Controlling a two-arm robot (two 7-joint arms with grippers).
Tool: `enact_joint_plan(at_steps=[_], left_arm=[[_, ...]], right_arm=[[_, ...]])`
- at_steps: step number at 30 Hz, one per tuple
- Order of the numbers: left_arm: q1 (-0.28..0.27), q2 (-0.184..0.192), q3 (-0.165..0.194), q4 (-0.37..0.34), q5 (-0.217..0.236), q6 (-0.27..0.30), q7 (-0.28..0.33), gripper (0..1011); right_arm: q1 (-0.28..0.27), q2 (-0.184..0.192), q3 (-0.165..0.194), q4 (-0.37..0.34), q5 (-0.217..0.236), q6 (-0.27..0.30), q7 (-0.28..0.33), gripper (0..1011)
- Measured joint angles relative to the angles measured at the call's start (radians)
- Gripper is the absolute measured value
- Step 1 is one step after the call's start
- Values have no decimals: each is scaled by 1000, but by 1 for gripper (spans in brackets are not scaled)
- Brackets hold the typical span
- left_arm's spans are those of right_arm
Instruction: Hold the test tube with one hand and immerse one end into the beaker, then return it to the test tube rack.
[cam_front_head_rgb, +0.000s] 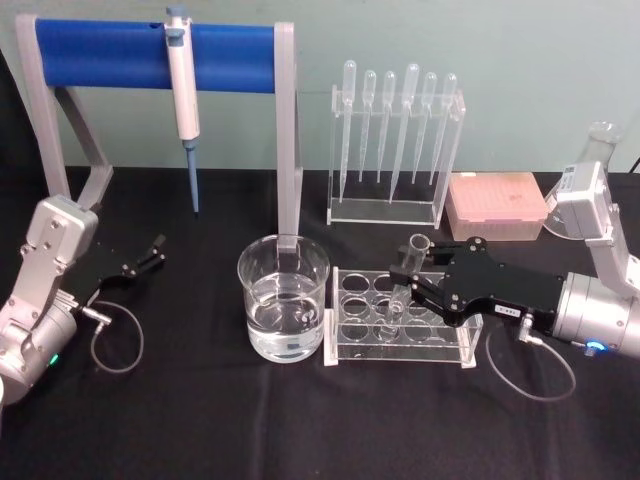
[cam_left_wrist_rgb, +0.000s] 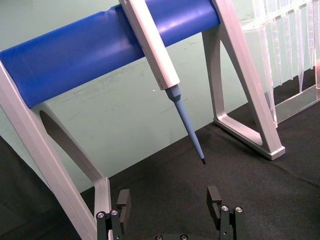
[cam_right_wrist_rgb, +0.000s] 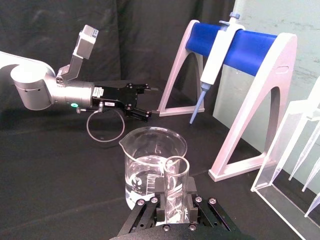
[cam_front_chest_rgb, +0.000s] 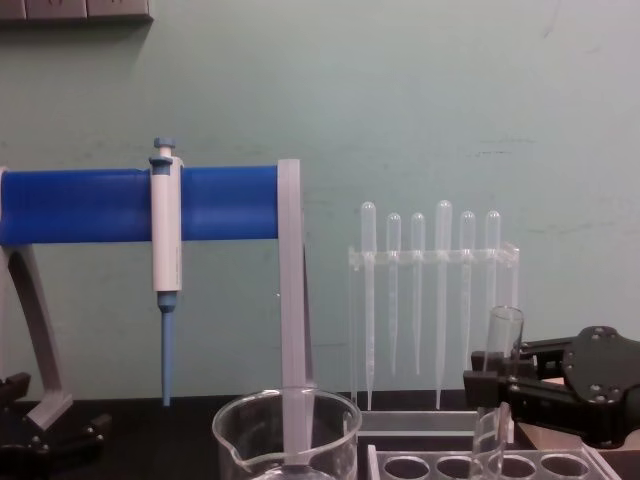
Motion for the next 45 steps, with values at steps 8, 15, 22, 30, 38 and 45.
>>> enact_joint_plan(at_steps=[8,15,22,30,38,45], left_arm=[[0,0,0,0,0,0,0,1000],[0,0,0,0,0,0,0,1000],[0,0,0,0,0,0,0,1000],[0,0,0,0,0,0,0,1000],[0,0,0,0,0,0,0,1000],[0,0,0,0,0,0,0,1000]], right_arm=[[0,1,0,-1,4,1,0,314],[1,1,1,-2,5,2,0,540],[-17,5,30,-30,26,-4,-16,778],[-99,3,154,-138,90,14,-167,994],[-169,-48,245,-182,70,55,-390,1002],[-225,-105,279,-177,-29,84,-599,1003]])
